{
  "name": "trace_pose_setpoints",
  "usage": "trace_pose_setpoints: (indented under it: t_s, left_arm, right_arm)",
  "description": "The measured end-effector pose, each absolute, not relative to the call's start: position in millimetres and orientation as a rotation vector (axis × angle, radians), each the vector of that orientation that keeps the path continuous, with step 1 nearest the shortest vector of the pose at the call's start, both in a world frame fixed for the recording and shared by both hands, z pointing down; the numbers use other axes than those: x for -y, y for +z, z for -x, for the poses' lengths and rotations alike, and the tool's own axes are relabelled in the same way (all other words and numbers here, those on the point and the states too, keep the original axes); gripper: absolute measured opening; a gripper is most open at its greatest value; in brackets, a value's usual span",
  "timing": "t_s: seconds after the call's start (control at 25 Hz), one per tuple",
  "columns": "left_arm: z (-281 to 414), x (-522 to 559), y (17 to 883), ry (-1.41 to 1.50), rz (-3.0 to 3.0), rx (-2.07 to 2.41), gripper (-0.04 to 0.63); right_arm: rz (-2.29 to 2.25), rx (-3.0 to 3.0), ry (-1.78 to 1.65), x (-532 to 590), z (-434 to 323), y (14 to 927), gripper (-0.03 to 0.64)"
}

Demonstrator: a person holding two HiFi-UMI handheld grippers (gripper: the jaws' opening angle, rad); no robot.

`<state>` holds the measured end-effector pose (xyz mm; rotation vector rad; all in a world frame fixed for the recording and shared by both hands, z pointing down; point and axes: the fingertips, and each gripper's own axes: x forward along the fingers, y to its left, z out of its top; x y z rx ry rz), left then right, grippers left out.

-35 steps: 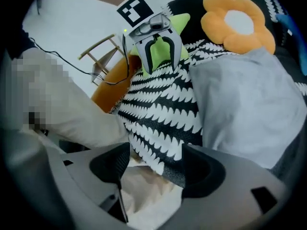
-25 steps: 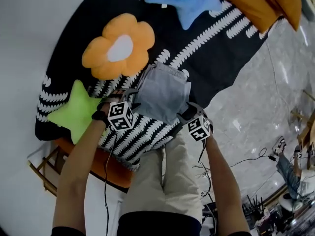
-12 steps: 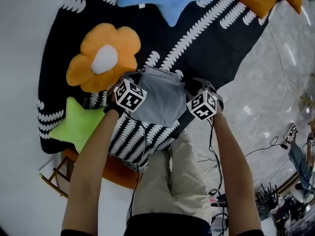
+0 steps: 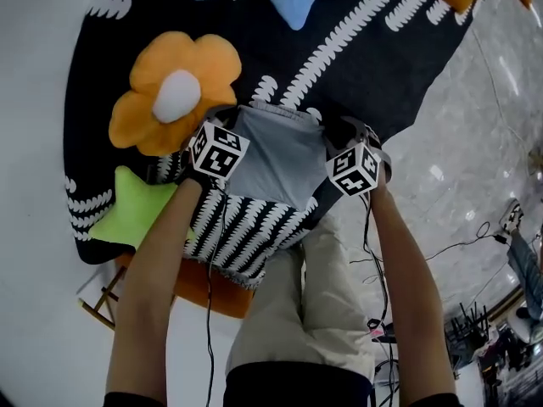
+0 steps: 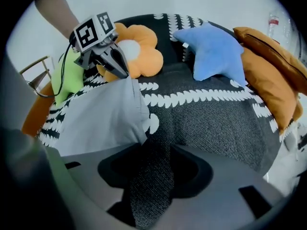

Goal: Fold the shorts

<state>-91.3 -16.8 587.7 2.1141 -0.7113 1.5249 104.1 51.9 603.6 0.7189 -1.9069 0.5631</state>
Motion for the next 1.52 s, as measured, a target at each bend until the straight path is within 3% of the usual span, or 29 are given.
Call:
trace_pose_setpoints:
  t_s: [0.24, 0.32, 0.44, 0.64, 0.76, 0.92, 0.96, 1.0, 1.08, 1.24, 1.4, 1.52]
  left_arm:
    - [83.1, 14.5, 596.3, 1.48, -2.112, 0.674, 0.059]
    - [79.2, 14.0, 595.4, 1.475, -2.123, 0.654, 0.091]
    - [86.6, 12.6, 579.5, 1.461, -2.136, 0.642, 0.14]
    - [99.0, 0.6, 555.8, 1.401, -2.156, 0.651, 0.163]
    - [100.5, -18.3, 551.7, 1.432, -2.179, 0.595, 0.163]
    - [121.3, -36.8, 545.3, 1.509, -2.216, 0.553, 0.163]
    - [125.6, -39.4, 543.5, 1.515, -2.221, 0.559, 0.163]
    - [126.1, -42.3, 542.2, 1.518, -2.231, 0.563, 0.163]
    - [113.1, -51.9, 537.9, 1.522, -2.289, 0.521, 0.16]
    - [68.7, -94.9, 514.5, 1.646, -2.532, 0.008, 0.137]
    - [58.1, -123.0, 534.6, 1.865, -2.618, -0.424, 0.234]
    - [64.5, -134.4, 562.2, 1.92, -2.614, -0.524, 0.249]
  right_arm:
    - [-0.906, 1.84, 0.604, -44.5, -128.8, 608.7, 0.228]
    - [-1.016, 1.829, 0.593, -38.5, -140.5, 602.2, 0.031]
    - [-1.017, 1.915, 0.64, -39.6, -124.6, 585.1, 0.139]
    - [-0.832, 1.999, 0.635, -56.3, -86.5, 586.5, 0.201]
    - [-0.815, 1.923, 0.574, -51.1, -92.7, 602.9, 0.18]
    - [-0.899, 1.86, 0.526, -31.2, -90.6, 583.8, 0.207]
    - [-0.933, 1.828, 0.471, -26.4, -95.1, 578.1, 0.19]
    - [-0.971, 1.794, 0.426, -22.7, -104.2, 575.0, 0.116]
    - [-1.033, 1.772, 0.429, -21.1, -125.4, 573.0, 0.122]
    - [-0.919, 1.993, 0.56, -45.0, -104.2, 540.7, 0.122]
    - [-0.548, 2.133, 0.488, -112.5, -33.8, 527.8, 0.131]
    - [-0.421, 2.1, 0.447, -152.8, 0.8, 546.9, 0.148]
